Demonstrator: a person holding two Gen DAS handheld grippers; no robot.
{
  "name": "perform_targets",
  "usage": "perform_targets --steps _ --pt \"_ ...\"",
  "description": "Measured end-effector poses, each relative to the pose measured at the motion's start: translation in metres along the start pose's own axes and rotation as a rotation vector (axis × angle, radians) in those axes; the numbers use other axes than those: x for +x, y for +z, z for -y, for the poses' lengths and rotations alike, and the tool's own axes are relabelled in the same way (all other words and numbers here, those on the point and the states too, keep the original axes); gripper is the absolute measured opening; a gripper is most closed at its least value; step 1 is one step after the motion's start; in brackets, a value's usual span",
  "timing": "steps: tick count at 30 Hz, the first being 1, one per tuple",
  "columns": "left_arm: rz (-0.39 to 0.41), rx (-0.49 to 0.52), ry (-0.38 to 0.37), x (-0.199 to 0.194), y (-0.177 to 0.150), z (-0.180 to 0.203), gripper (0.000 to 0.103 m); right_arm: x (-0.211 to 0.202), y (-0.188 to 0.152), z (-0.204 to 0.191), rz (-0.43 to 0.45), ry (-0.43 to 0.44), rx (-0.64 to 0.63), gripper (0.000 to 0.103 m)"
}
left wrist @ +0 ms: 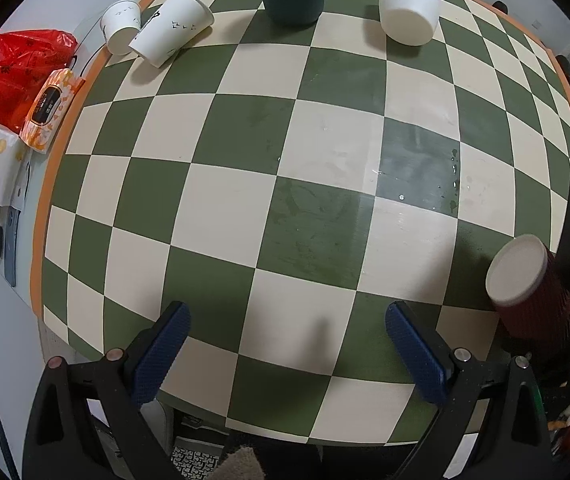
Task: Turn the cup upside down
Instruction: 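Lift the red cup with the right tool and rotate it over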
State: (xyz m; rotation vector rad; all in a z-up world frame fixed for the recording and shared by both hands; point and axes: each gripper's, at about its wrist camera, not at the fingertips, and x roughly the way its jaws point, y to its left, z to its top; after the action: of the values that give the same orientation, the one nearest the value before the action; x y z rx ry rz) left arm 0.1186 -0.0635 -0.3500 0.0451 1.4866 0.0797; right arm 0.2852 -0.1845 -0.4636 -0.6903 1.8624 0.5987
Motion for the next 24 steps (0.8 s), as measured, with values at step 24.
perform_targets --steps 24 --pt "-0.001 0.049 -0.018 -0.001 0.011 0.012 0.100 -0.034 -0.029 0.126 0.078 0.125 0.299 0.093"
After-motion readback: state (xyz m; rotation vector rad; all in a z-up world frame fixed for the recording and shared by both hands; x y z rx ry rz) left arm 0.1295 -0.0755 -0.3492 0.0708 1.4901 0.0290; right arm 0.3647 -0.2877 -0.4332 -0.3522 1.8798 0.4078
